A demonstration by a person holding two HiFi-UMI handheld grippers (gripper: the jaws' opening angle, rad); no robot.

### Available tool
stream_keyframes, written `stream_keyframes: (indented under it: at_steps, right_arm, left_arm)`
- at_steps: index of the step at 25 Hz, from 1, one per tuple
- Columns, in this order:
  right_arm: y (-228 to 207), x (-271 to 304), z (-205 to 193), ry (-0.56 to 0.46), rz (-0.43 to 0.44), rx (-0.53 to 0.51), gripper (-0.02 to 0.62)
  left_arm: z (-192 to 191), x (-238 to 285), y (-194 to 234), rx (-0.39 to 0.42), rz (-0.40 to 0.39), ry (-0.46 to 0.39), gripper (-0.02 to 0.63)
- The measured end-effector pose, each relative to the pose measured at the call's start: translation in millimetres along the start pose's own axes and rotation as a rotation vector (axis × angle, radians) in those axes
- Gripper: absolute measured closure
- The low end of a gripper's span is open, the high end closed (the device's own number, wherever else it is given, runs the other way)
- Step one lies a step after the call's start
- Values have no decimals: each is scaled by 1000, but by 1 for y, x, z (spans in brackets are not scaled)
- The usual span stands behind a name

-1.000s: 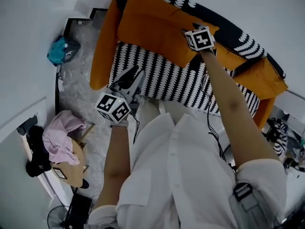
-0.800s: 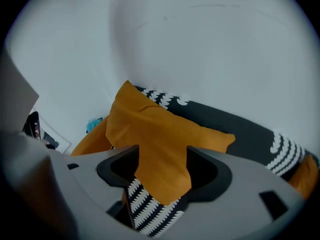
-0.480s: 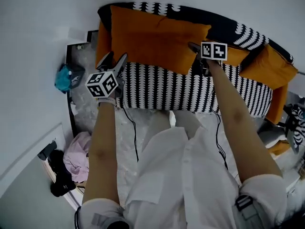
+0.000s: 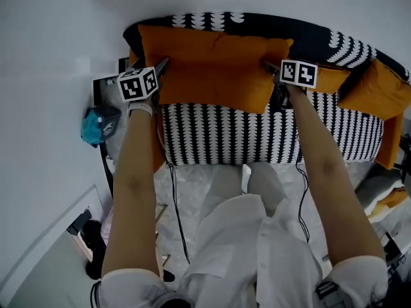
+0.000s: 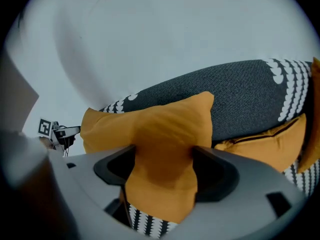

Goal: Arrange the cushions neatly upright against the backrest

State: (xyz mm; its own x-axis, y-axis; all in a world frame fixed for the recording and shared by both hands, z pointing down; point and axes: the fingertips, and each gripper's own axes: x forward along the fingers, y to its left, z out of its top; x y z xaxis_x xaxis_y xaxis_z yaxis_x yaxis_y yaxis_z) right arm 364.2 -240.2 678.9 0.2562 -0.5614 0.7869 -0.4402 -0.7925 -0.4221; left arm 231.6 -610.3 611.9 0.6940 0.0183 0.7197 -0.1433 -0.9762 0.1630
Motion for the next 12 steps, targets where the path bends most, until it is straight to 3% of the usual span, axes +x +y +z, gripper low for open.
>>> stream_keyframes:
  at_steps: [3, 4, 5, 6, 7, 10, 12]
  right_arm:
    - [0, 10, -1, -23, 20, -13, 243]
    - [-1, 11, -2, -23, 20, -16, 291]
    - [-2, 11, -1, -22, 16, -15, 402]
    - [-3, 9, 0, -26, 17, -7, 508]
    - [-2, 6, 1, -36, 30, 8, 559]
    - [10, -8, 0, -71, 84, 35, 580]
    - [20, -22, 5, -110, 113, 7, 580]
  left_arm:
    - [-5, 19, 4, 12, 20, 47, 241]
    - [-6, 22, 4, 5, 26, 48, 242]
    - [-6, 24, 3, -8, 30, 46, 263]
    - [-6, 24, 0, -26, 30, 44, 305]
    - [-7, 23, -3, -50, 29, 39, 354]
    - [-10, 8, -8, -134, 10, 7, 462]
    - [-8, -8, -10, -146, -4, -33, 482]
